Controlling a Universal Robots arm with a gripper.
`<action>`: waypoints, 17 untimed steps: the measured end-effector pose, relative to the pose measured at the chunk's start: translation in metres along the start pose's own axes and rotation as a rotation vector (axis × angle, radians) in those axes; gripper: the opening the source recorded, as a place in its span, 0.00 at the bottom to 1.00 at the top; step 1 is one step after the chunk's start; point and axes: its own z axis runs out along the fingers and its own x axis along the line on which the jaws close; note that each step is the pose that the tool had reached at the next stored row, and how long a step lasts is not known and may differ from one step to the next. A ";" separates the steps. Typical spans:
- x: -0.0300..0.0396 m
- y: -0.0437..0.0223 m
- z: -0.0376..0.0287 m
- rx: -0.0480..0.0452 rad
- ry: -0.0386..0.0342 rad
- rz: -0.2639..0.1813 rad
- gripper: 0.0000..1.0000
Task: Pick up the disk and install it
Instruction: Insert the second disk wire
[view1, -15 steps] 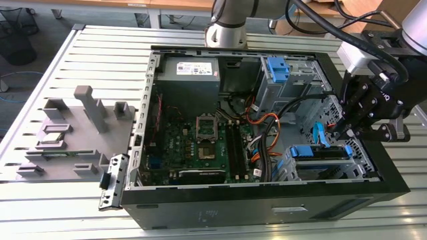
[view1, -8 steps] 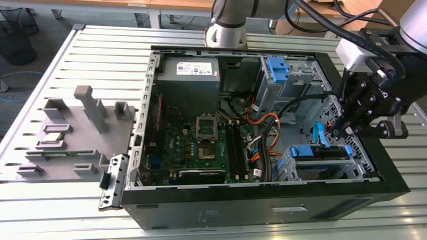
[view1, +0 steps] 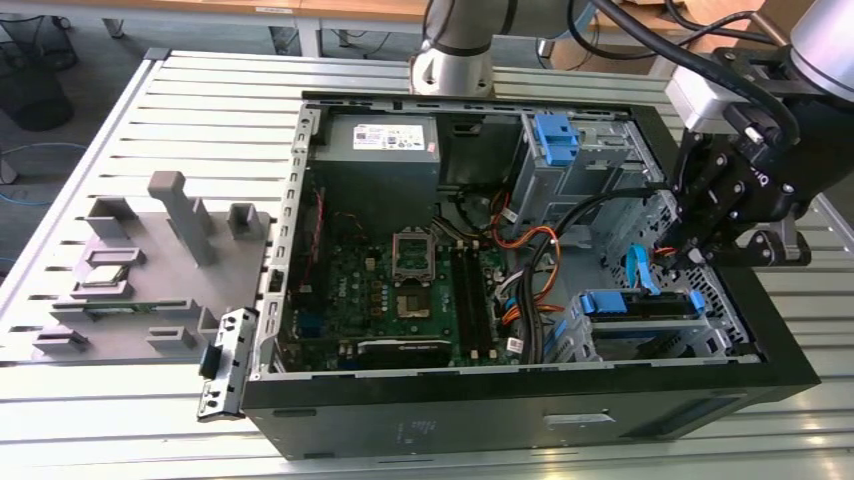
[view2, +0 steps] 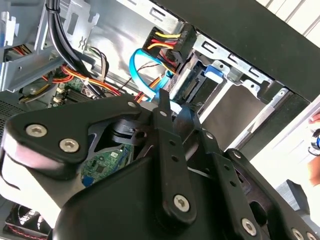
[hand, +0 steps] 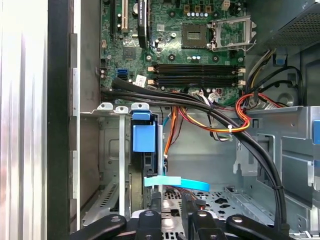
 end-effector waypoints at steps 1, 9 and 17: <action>-0.0007 0.0000 0.0000 0.0000 0.0000 0.000 0.31; -0.0050 -0.0001 0.0002 0.0000 0.0019 0.000 0.31; -0.0064 -0.0002 -0.0065 0.0001 0.0225 0.000 0.31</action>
